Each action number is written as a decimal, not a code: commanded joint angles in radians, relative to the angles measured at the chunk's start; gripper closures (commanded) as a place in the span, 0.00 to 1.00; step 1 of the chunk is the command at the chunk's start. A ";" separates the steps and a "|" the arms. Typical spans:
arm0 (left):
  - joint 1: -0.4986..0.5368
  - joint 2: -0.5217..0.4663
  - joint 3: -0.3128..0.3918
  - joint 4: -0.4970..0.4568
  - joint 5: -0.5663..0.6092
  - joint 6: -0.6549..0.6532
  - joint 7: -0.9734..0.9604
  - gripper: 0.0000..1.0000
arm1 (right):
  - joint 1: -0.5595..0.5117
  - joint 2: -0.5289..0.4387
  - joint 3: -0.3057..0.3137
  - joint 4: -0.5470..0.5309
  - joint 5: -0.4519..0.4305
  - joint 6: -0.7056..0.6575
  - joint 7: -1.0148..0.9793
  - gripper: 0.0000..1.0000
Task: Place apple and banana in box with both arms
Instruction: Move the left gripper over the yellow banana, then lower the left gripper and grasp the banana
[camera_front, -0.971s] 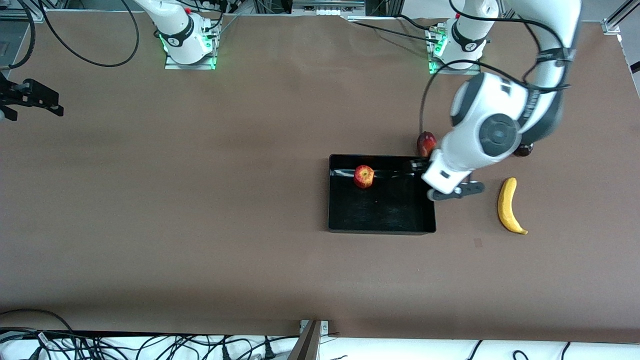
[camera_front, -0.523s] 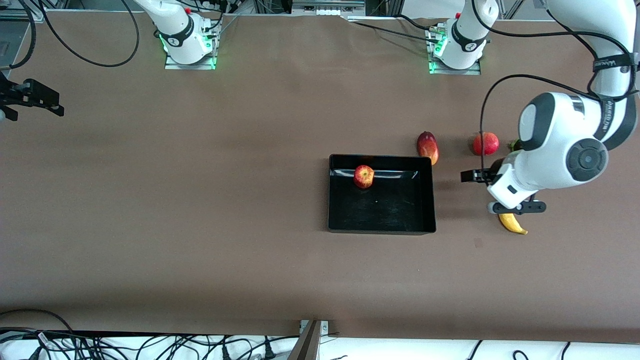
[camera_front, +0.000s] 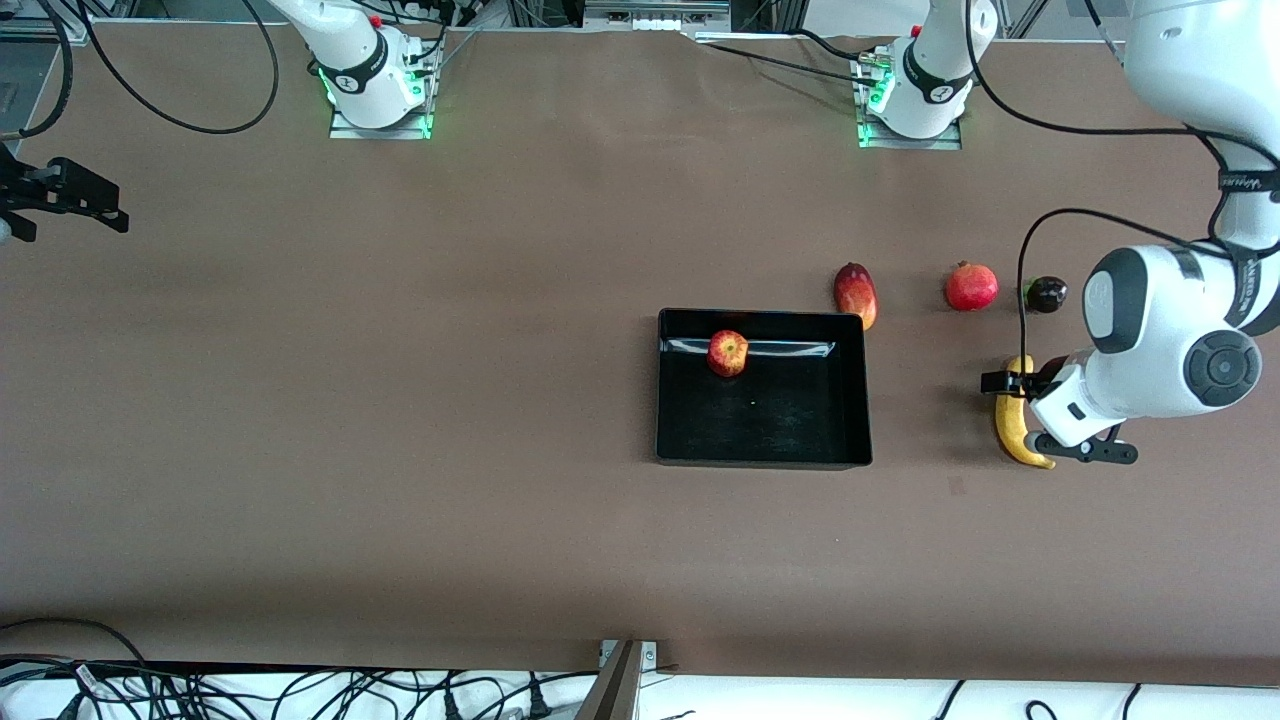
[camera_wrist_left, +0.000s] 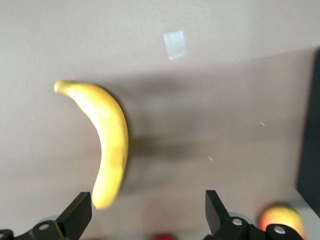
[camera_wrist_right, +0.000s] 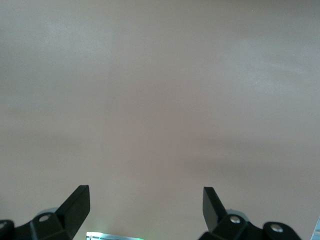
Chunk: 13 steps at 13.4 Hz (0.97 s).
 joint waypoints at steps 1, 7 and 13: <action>0.013 0.052 -0.009 -0.002 0.055 0.084 0.044 0.00 | -0.010 -0.003 0.011 0.009 0.015 -0.011 0.005 0.00; 0.059 0.104 -0.011 -0.068 0.117 0.229 0.054 0.00 | -0.007 -0.003 0.016 0.009 0.017 -0.011 0.005 0.00; 0.081 0.144 -0.011 -0.083 0.115 0.287 0.054 0.00 | -0.007 -0.003 0.017 0.009 0.017 -0.011 0.005 0.00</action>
